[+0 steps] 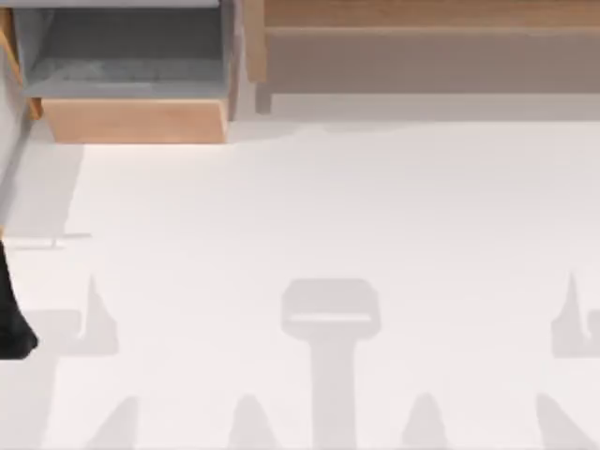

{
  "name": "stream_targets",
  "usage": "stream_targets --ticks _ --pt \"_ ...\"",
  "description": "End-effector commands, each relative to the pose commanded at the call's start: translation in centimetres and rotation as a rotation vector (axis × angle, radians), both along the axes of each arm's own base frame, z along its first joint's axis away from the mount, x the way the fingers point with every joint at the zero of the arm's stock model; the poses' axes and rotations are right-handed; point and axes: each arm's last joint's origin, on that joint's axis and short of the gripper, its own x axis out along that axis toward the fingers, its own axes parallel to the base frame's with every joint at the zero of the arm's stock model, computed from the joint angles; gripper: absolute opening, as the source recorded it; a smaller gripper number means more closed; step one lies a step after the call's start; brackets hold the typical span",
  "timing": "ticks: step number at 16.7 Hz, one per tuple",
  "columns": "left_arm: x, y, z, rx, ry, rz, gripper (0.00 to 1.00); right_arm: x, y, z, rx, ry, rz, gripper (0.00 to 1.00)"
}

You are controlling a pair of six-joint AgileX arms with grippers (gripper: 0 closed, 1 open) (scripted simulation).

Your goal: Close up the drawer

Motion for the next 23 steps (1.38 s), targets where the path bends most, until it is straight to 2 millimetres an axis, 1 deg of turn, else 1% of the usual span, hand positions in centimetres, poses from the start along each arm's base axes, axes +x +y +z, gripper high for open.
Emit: stream_targets --ticks 3,5,7,10,13,16,18,20,23 --pt "0.0 -0.1 0.3 0.0 0.001 -0.003 1.0 0.0 0.0 0.0 0.0 0.0 0.0 1.0" --pt "0.1 -0.4 1.4 0.002 0.004 -0.009 1.0 0.0 0.0 0.0 0.0 0.0 0.0 1.0" --pt "0.5 -0.9 3.2 0.003 0.004 -0.012 1.0 0.0 0.0 0.0 0.0 0.0 0.0 1.0" --pt "1.7 -2.1 6.9 0.002 -0.002 -0.008 1.0 0.0 0.0 0.0 0.0 0.0 0.0 1.0" --pt "3.6 -3.9 10.5 0.0 -0.005 0.0 1.0 0.0 0.0 0.0 0.0 0.0 0.0 1.0" --pt "5.7 -6.1 13.1 0.001 -0.001 0.003 1.0 0.0 0.0 0.0 0.0 0.0 0.0 1.0" --pt "6.8 -7.6 14.1 0.001 0.0 0.002 1.0 0.0 0.0 0.0 0.0 0.0 0.0 1.0" --pt "7.4 -8.5 14.7 0.0 0.0 0.001 1.0 0.0 0.0 0.0 0.0 0.0 0.0 1.0" --pt "7.5 -8.7 14.9 0.0 0.0 0.0 1.0 0.0 0.0 0.0 0.0 0.0 0.0 1.0"
